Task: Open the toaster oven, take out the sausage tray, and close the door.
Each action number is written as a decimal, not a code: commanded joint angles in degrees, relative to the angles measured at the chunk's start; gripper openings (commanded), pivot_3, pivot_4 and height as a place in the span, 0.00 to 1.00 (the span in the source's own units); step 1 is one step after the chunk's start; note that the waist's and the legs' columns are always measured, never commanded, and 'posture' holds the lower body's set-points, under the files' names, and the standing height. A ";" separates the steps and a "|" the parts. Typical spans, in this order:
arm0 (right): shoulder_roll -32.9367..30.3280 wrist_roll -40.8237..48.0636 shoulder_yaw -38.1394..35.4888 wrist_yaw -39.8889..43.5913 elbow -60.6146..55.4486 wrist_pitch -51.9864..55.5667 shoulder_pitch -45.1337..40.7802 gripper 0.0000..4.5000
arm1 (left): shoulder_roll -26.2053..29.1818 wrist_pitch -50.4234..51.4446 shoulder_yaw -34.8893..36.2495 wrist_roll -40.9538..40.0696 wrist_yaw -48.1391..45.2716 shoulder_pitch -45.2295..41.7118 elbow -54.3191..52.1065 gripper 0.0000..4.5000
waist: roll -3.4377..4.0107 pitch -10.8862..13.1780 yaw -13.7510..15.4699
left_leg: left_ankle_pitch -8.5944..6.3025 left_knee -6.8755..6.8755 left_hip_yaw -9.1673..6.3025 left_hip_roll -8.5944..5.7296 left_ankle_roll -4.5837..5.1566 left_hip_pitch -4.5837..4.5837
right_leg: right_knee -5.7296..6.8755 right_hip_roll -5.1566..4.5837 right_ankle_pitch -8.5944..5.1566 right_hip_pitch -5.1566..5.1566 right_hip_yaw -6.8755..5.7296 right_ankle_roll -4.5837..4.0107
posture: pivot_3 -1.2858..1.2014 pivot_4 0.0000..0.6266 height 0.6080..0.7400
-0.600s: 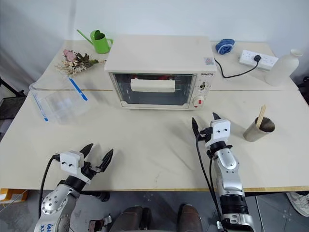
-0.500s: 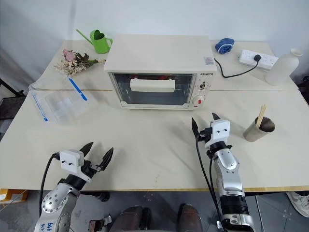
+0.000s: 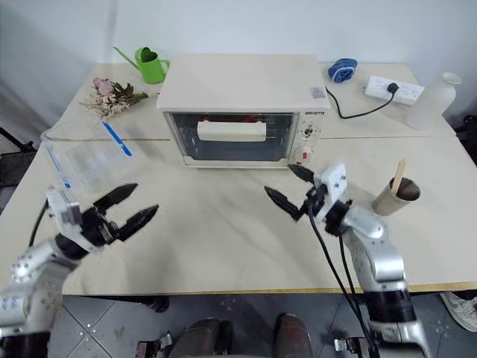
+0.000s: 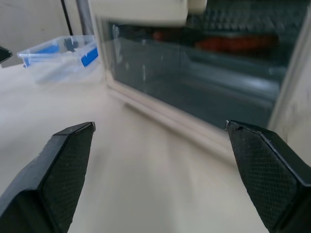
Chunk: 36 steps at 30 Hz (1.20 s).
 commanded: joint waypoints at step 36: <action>-1.83 -4.35 6.87 17.15 -11.11 -9.27 3.64 1.00 | -0.17 0.39 -1.91 3.24 -6.00 -21.95 20.51 0.53 | -0.07 0.04 0.18 | -0.27 0.06 0.26 0.10 -0.01 0.01 | 0.00 0.02 0.02 -0.05 -0.53 0.03 | 0.52 0.24 1.00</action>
